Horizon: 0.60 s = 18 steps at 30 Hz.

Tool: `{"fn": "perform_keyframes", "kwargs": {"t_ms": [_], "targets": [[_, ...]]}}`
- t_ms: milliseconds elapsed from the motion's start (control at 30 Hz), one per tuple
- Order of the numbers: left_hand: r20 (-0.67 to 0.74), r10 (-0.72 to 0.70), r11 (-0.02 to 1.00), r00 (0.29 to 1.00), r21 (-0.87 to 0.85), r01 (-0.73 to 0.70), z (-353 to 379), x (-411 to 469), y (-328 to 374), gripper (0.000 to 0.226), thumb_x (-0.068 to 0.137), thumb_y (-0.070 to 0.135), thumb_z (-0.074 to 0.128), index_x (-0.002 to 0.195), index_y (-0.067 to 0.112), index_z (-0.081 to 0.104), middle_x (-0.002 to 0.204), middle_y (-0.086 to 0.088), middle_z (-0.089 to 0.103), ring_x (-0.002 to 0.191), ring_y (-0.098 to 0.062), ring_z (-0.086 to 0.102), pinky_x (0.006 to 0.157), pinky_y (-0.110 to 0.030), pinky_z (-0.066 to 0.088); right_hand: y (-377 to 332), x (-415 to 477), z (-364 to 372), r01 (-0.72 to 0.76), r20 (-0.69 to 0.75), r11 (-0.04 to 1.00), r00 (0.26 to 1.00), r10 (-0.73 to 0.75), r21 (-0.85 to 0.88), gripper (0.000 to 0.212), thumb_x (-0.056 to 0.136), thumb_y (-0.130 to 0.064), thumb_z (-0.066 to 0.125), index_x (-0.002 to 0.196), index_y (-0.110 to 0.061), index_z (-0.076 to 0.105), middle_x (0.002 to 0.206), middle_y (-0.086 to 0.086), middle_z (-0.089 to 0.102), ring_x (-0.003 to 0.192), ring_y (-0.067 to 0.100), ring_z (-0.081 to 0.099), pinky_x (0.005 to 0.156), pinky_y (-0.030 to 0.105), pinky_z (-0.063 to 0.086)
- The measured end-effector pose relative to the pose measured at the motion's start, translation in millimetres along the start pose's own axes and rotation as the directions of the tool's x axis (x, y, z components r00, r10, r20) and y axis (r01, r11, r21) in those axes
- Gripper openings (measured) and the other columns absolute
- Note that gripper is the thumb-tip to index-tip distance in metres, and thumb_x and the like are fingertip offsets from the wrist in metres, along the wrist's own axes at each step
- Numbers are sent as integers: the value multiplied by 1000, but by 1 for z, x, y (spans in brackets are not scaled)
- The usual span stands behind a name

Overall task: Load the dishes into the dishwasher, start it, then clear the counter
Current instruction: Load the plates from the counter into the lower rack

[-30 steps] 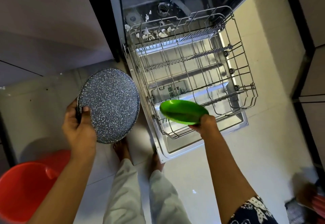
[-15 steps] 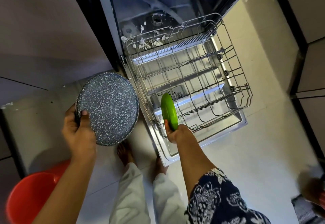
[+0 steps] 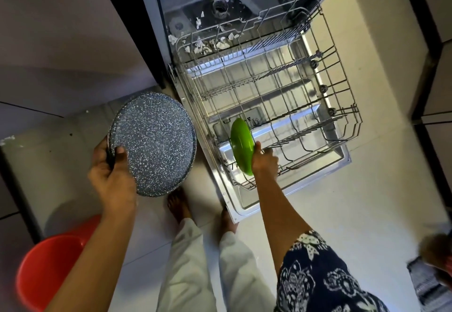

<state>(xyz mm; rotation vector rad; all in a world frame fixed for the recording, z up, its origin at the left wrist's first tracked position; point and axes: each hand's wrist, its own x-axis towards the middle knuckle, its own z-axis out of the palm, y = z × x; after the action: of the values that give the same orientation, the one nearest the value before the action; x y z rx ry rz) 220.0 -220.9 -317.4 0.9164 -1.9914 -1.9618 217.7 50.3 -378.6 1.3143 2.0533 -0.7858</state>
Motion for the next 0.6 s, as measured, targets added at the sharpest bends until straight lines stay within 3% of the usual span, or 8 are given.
{"fn": "perform_keyframes", "kwargs": {"t_ms": [67, 133, 200, 333, 433, 600], "targets": [[-1, 2, 1000, 1000, -5, -2, 0, 2, -2, 24, 95, -1, 47, 117, 6, 53, 96, 14, 61, 85, 8, 56, 84, -11, 44, -12, -1, 0, 304, -8, 952, 953, -304, -26, 59, 91, -54, 45, 134, -13, 42, 128, 16, 51, 118, 34, 50, 94, 43, 45], [7, 9, 1000, 1000, 8, -9, 2, 3, -4, 25, 94, -1, 48, 119, -1, 53, 93, 14, 61, 84, 8, 55, 83, -11, 44, -17, 3, 2, 406, 75, 914, 912, -404, -5, 53, 88, -47, 57, 129, -15, 46, 115, 14, 61, 105, 32, 57, 82, 35, 47], [9, 8, 1000, 1000, 11, -8, 3, 4, -3, 24, 94, -1, 49, 117, 2, 54, 91, 17, 62, 84, 8, 56, 82, -11, 44, -21, 10, 1, 354, 119, 935, 928, -354, 17, 44, 88, -31, 63, 126, -13, 51, 112, 13, 64, 102, 30, 59, 74, 26, 41], [6, 9, 1000, 1000, 9, -9, 7, 1, -2, 22, 94, -1, 49, 113, 10, 54, 96, 12, 61, 86, 7, 56, 83, -12, 43, -22, 18, -5, 315, 182, 949, 934, -307, -15, 38, 85, -17, 66, 121, -7, 58, 114, 17, 64, 106, 32, 59, 82, 27, 43], [11, -6, 1000, 1000, 6, 5, 8, -5, -4, 22, 94, -1, 49, 107, 16, 55, 92, 17, 61, 85, 8, 55, 83, -11, 43, -6, 19, -10, 335, 182, 942, 927, -327, -18, 34, 82, -14, 68, 114, -4, 63, 106, 19, 67, 98, 34, 62, 78, 29, 46], [50, -18, 1000, 999, 7, 17, 12, -12, -6, 25, 94, -1, 48, 106, 19, 55, 97, 10, 59, 86, 7, 56, 83, -11, 44, -1, 30, -9, 394, 191, 918, 905, -381, -38, 36, 81, -19, 71, 113, -4, 63, 104, 19, 67, 95, 34, 63, 77, 29, 46]]}}
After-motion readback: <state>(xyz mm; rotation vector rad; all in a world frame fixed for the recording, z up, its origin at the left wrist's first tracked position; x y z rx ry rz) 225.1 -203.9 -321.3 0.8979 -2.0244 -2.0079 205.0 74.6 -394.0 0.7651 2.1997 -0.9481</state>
